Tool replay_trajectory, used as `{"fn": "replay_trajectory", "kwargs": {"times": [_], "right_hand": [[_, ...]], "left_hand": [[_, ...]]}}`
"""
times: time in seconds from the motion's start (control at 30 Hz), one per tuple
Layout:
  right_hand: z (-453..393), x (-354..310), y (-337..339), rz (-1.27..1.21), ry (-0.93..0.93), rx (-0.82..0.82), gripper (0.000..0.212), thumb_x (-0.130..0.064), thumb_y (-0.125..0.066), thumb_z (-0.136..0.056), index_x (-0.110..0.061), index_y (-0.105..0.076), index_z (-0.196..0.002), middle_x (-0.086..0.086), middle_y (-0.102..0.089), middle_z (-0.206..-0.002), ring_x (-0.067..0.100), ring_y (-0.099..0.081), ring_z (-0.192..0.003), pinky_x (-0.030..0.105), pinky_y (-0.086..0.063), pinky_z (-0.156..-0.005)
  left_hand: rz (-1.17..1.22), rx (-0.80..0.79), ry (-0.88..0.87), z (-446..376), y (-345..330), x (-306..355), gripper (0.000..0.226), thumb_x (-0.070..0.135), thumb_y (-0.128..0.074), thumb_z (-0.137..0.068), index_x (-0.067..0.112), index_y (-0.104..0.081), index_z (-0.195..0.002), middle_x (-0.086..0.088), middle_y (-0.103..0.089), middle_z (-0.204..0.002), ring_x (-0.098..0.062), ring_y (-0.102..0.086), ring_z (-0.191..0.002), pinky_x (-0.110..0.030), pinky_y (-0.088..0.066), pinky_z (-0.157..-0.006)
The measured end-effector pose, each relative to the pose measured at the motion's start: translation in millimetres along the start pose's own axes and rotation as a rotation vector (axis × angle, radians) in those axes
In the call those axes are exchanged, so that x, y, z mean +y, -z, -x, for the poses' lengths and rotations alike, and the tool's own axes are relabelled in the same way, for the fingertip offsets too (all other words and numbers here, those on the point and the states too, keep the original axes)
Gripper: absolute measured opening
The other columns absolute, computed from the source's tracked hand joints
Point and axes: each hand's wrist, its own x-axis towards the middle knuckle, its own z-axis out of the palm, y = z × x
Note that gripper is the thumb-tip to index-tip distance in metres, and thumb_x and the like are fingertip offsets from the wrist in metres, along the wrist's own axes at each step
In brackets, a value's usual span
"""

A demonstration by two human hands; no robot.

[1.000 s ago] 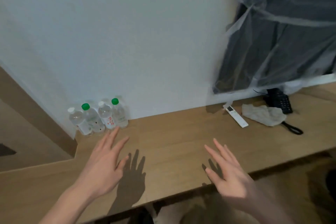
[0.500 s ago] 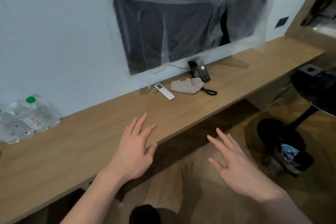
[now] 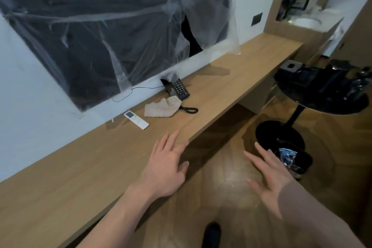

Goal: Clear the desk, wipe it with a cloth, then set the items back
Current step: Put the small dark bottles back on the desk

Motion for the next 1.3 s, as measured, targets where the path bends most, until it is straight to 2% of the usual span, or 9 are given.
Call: {"fn": "replay_trajectory", "kwargs": {"times": [0.13,0.33,0.4,0.57,0.67,0.8,1.0,1.3], "right_hand": [[-18.1,45.5,43.3,0.061,-0.04,0.014,0.07,-0.05,-0.05,-0.103,-0.047,-0.01,-0.16,-0.023,0.017,-0.166,0.015,0.014,-0.159,0.044,-0.007,-0.131],[-43.0,111.4,89.4,-0.025,-0.102,0.117,0.07,-0.059,-0.051,-0.096,-0.053,-0.017,-0.157,-0.031,0.01,-0.162,0.011,0.014,-0.157,0.049,-0.012,-0.13],[-42.5,134.9,101.5,-0.062,-0.109,0.12,0.067,-0.053,-0.053,-0.1,-0.052,-0.018,-0.157,-0.031,0.011,-0.163,0.01,0.016,-0.157,0.048,-0.009,-0.131],[-52.9,196.6,142.9,-0.08,-0.126,0.14,0.066,-0.047,-0.053,-0.104,-0.051,-0.017,-0.159,-0.026,0.012,-0.167,0.011,0.015,-0.157,0.048,-0.007,-0.131],[-58.1,238.0,168.7,-0.094,-0.103,0.107,0.066,-0.046,-0.054,-0.104,-0.051,-0.017,-0.158,-0.029,0.009,-0.166,0.009,0.014,-0.157,0.045,-0.007,-0.131],[-63.3,301.7,206.8,-0.051,-0.068,0.077,0.065,-0.048,-0.053,-0.103,-0.05,-0.017,-0.158,-0.028,0.009,-0.166,0.01,0.014,-0.158,0.046,-0.008,-0.131],[-78.6,370.3,257.2,0.014,-0.019,0.023,0.067,-0.046,-0.053,-0.104,-0.046,-0.018,-0.16,-0.024,0.007,-0.169,0.013,0.011,-0.159,0.045,-0.01,-0.131],[-126.6,434.0,308.1,-0.023,0.062,-0.03,0.064,-0.047,-0.053,-0.105,-0.048,-0.021,-0.16,-0.026,0.009,-0.169,0.01,0.013,-0.158,0.048,-0.011,-0.13]], "left_hand": [[0.055,-0.031,-0.049,-61.5,-7.5,44.3,0.063,0.045,-0.05,-0.104,0.041,-0.023,-0.161,0.015,0.009,-0.172,-0.014,0.013,-0.158,-0.045,-0.005,-0.13],[0.022,-0.103,-0.153,-143.1,-18.1,117.6,0.064,0.043,-0.052,-0.104,0.043,-0.022,-0.16,0.015,0.012,-0.171,-0.016,0.015,-0.158,-0.045,0.0,-0.128],[0.041,-0.129,-0.194,-161.7,-22.1,150.0,0.065,0.04,-0.053,-0.104,0.044,-0.021,-0.16,0.017,0.013,-0.17,-0.013,0.019,-0.156,-0.047,0.003,-0.128],[0.0,-0.14,-0.223,-203.6,-36.5,224.3,0.063,0.037,-0.05,-0.106,0.041,-0.02,-0.161,0.013,0.013,-0.171,-0.015,0.02,-0.156,-0.049,-0.003,-0.13],[-0.007,-0.127,-0.19,-220.7,-51.8,268.3,0.064,0.038,-0.05,-0.106,0.04,-0.018,-0.161,0.013,0.014,-0.171,-0.016,0.021,-0.156,-0.047,0.004,-0.129],[0.013,-0.093,-0.112,-235.3,-79.6,323.6,0.064,0.038,-0.049,-0.106,0.042,-0.016,-0.161,0.014,0.016,-0.17,-0.014,0.022,-0.155,-0.037,0.014,-0.12],[0.042,-0.1,-0.005,-243.0,-106.3,386.5,0.063,0.042,-0.047,-0.107,0.044,-0.016,-0.161,0.016,0.017,-0.169,-0.013,0.022,-0.155,-0.043,0.007,-0.128],[0.029,-0.075,0.102,-292.1,-126.5,419.4,0.06,0.044,-0.047,-0.106,0.044,-0.02,-0.16,0.014,0.012,-0.171,-0.012,0.018,-0.156,-0.044,0.003,-0.129]]}}
